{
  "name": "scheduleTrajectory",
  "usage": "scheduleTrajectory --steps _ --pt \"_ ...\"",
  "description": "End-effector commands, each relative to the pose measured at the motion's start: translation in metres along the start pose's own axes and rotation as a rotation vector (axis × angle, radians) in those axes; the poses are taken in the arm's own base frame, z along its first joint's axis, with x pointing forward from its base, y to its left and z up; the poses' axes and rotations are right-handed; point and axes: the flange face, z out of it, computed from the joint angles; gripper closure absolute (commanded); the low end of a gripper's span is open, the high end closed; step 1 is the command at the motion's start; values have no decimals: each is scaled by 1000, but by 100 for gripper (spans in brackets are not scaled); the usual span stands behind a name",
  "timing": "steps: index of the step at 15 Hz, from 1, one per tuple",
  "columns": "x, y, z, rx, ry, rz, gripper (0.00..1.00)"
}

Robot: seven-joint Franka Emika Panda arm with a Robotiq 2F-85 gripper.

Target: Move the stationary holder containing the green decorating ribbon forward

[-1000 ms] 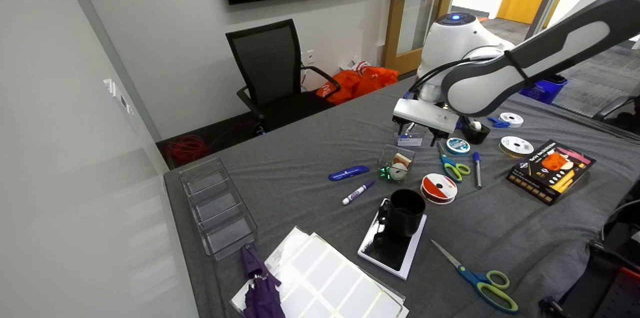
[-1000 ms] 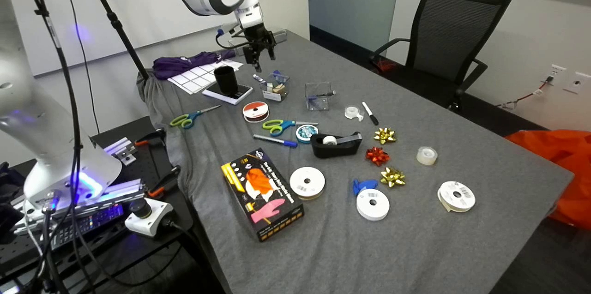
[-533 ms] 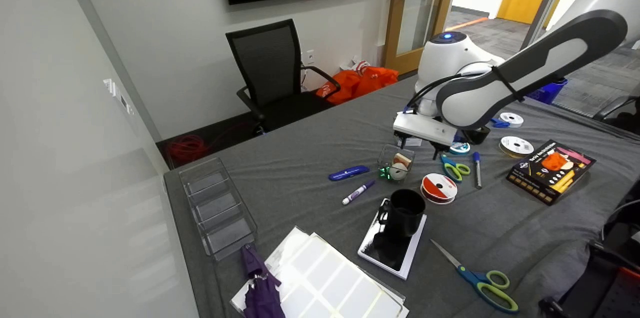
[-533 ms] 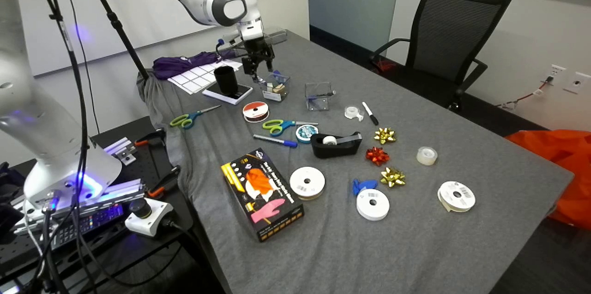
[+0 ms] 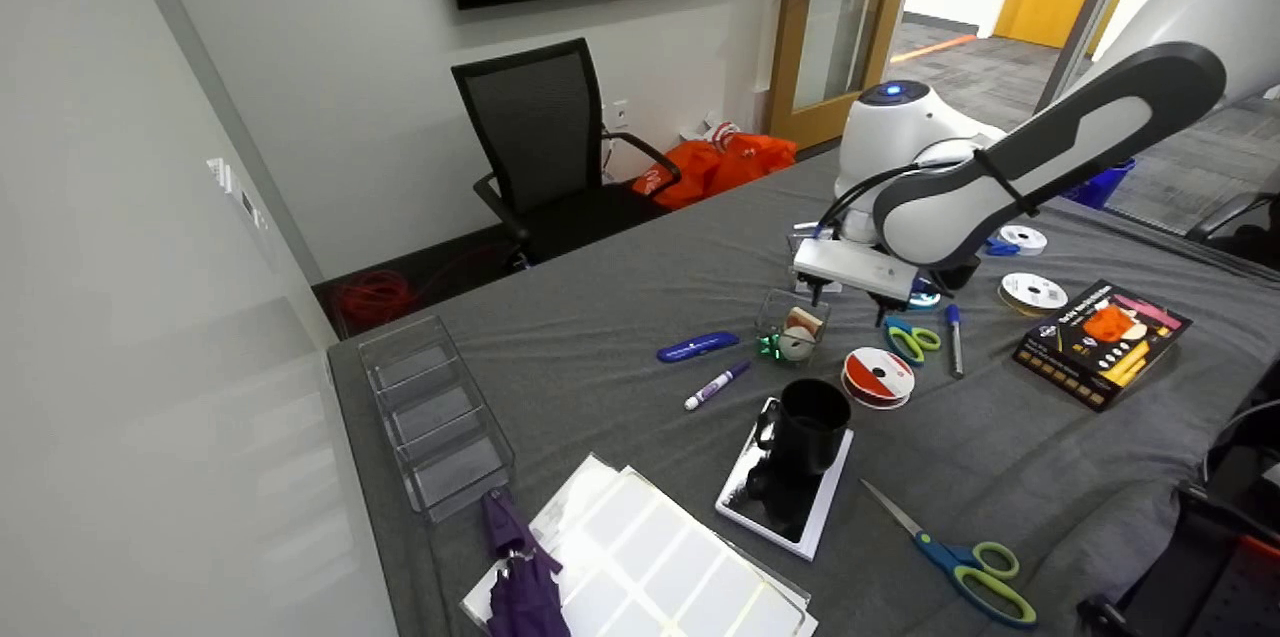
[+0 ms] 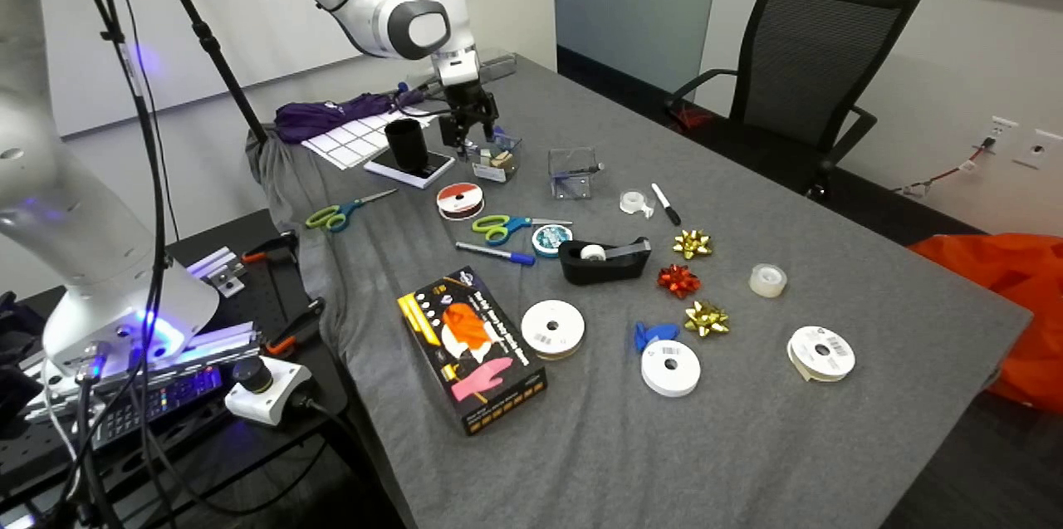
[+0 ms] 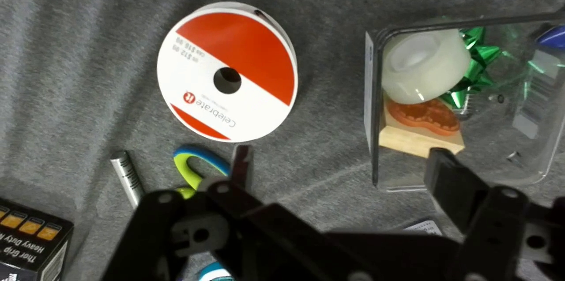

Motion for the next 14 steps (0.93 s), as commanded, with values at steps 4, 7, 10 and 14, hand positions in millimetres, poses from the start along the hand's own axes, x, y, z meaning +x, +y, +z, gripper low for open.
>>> scheduleTrajectory --steps 4,7,10,14 --pt "8 -5 14 6 29 -14 0" --pt "11 -9 18 38 33 -6 33" --pt "12 -12 22 53 41 1 57" --pt "12 -15 28 69 49 -2 83"
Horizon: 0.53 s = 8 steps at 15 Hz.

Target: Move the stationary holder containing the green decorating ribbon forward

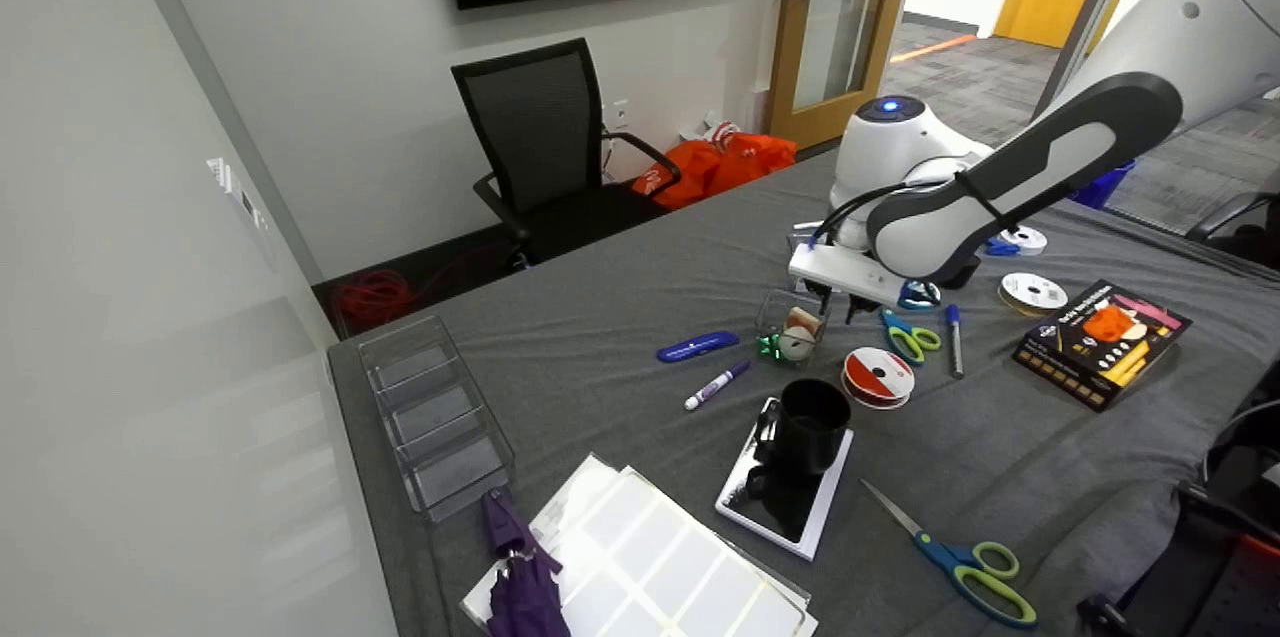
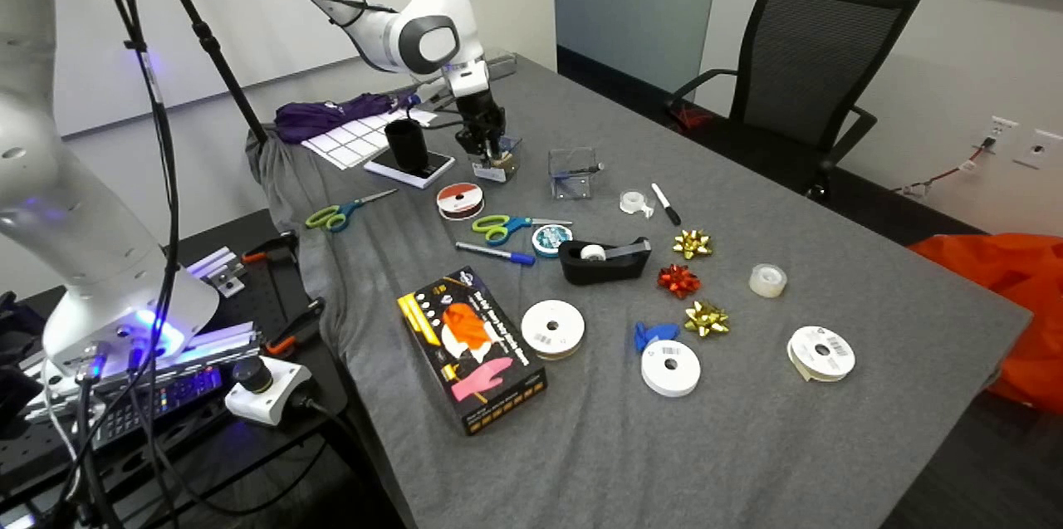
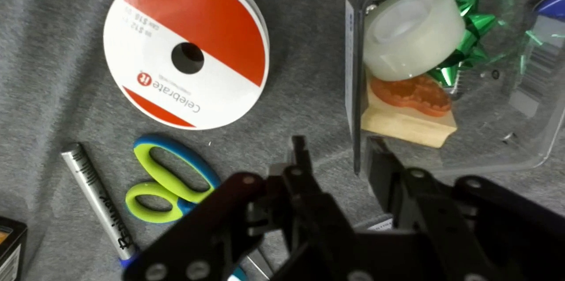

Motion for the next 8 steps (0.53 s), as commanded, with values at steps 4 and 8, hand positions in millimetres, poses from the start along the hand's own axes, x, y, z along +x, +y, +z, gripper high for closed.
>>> scheduleTrajectory --steps 4,8 --pt "-2 -8 12 35 25 -10 100" --pt "-3 -10 12 46 32 -11 99"
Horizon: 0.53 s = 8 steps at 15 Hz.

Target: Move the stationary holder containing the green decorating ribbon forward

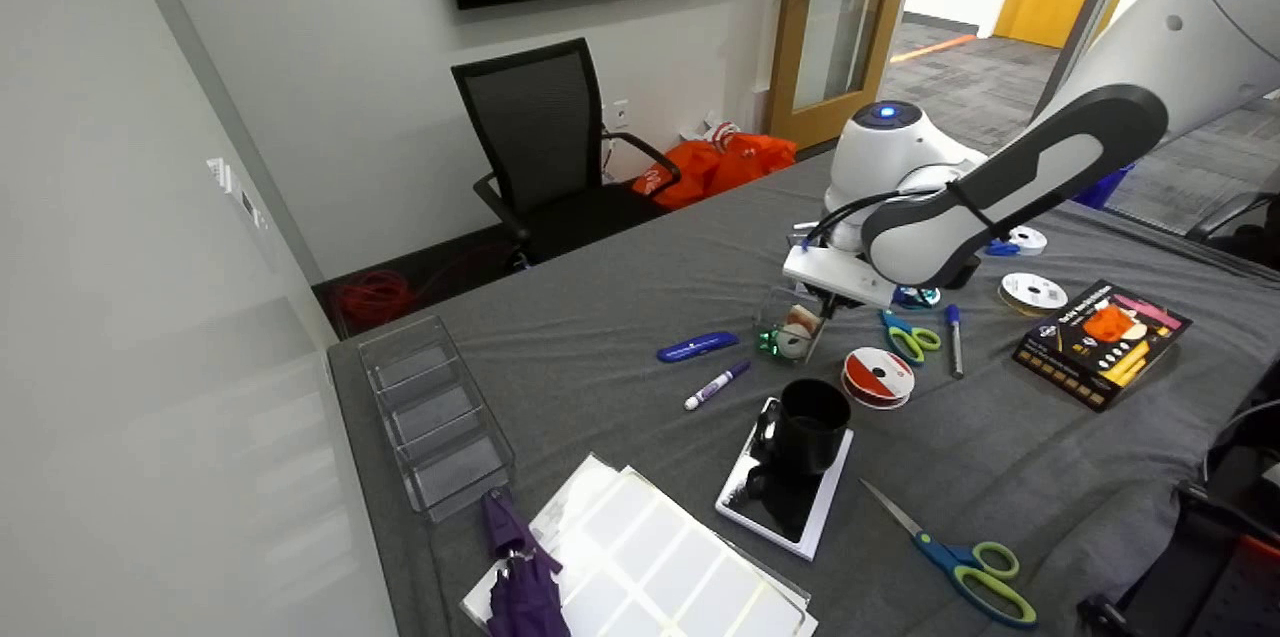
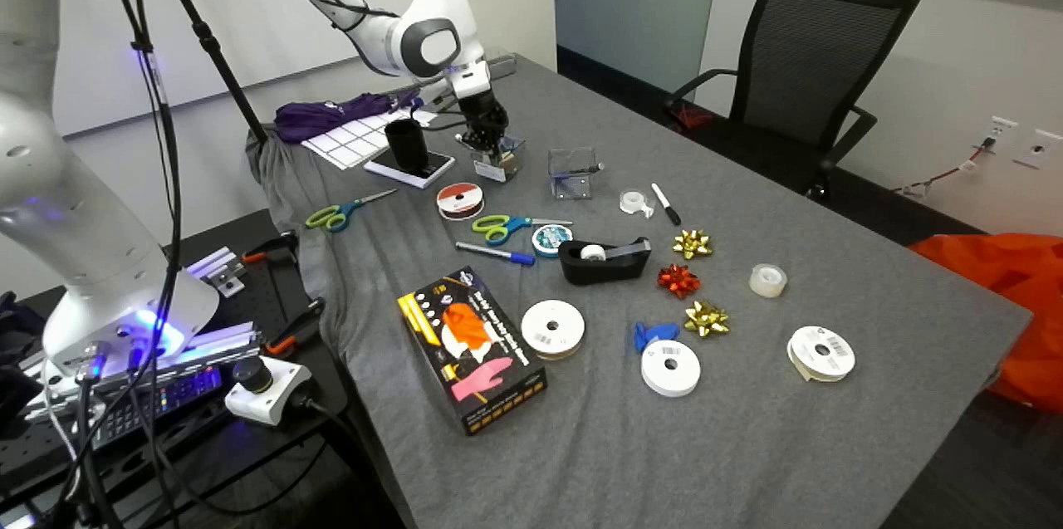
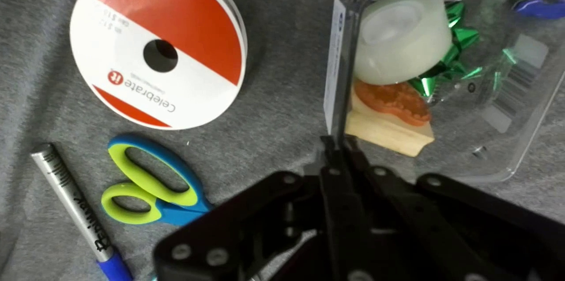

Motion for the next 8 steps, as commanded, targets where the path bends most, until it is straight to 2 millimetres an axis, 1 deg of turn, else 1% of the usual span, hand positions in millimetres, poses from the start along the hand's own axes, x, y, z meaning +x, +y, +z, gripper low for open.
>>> scheduleTrajectory --steps 1,4,8 --pt "-1 -2 8 14 12 -3 99" --pt "0 3 -4 28 -8 -1 99" --pt "5 17 -23 63 -47 -32 99"
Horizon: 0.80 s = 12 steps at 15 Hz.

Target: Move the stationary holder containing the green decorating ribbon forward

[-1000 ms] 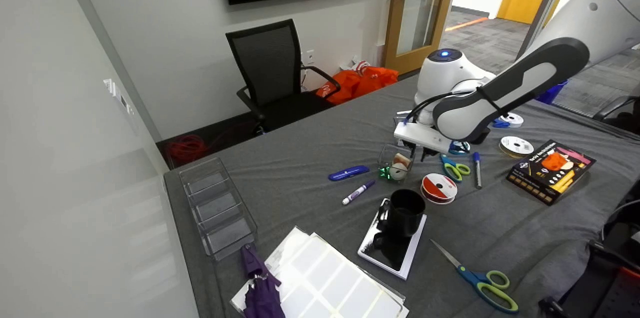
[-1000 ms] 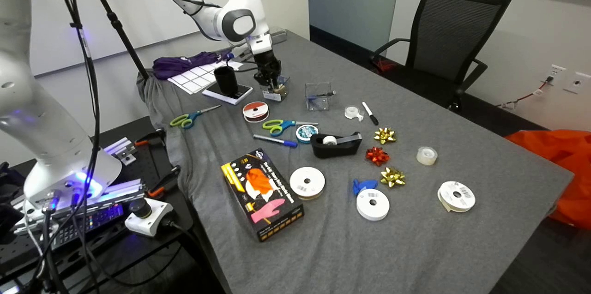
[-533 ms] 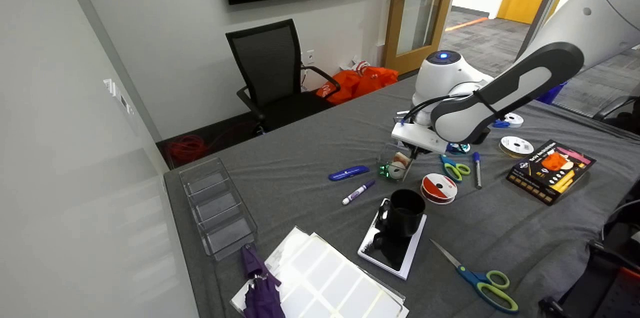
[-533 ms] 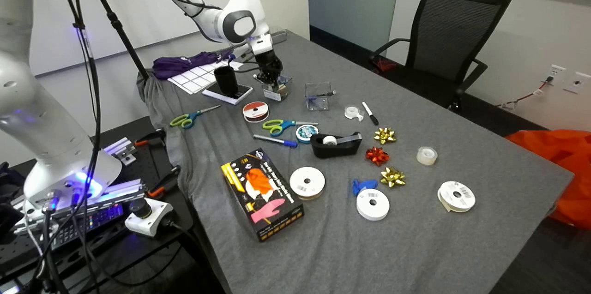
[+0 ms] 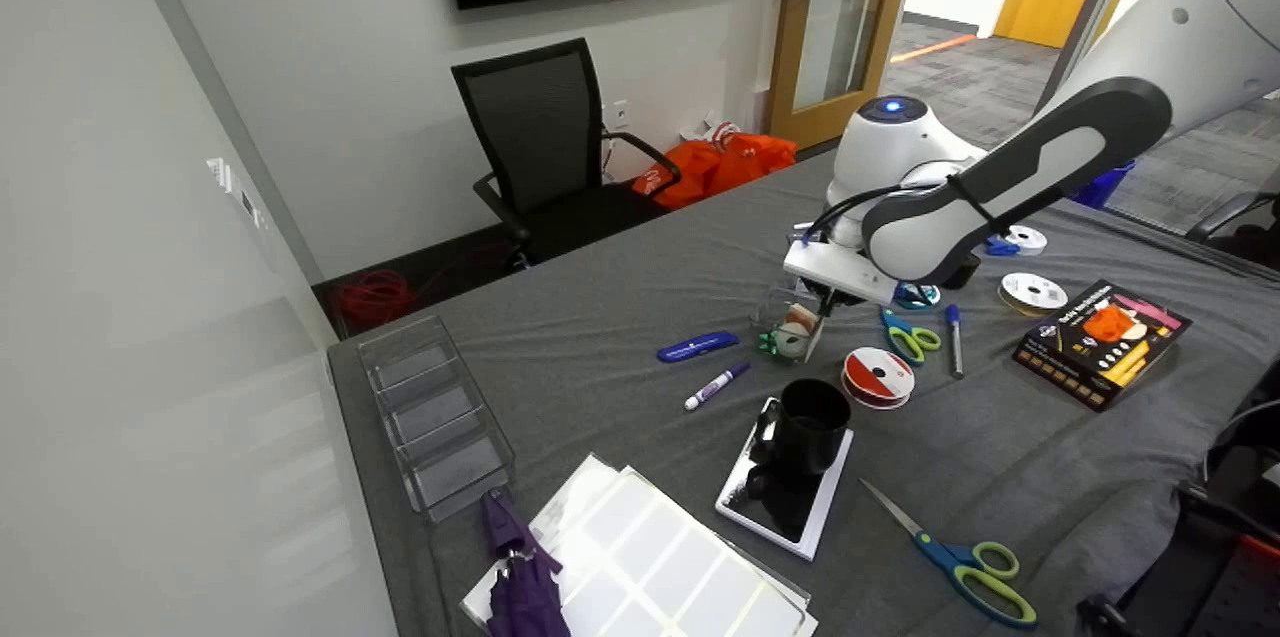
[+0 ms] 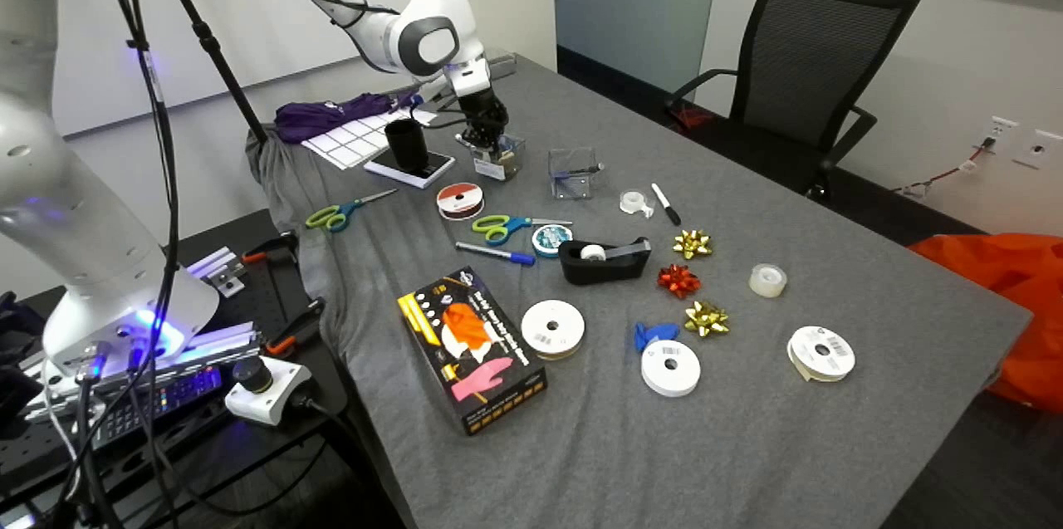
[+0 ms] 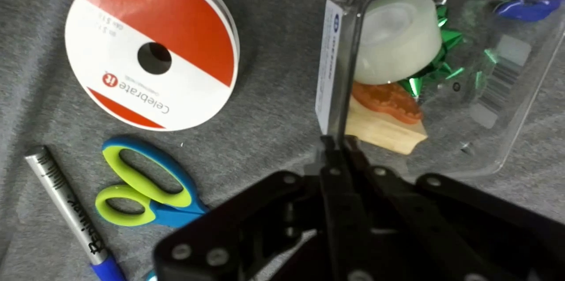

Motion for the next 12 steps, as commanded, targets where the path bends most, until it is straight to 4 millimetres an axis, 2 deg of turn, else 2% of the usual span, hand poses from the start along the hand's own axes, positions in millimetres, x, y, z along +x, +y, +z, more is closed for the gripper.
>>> scheduleTrajectory --steps 1,8,12 --pt "5 21 -21 52 -43 -49 99" --pt "14 59 -53 93 -114 -178 99" --pt "15 94 -71 99 -158 -313 99"
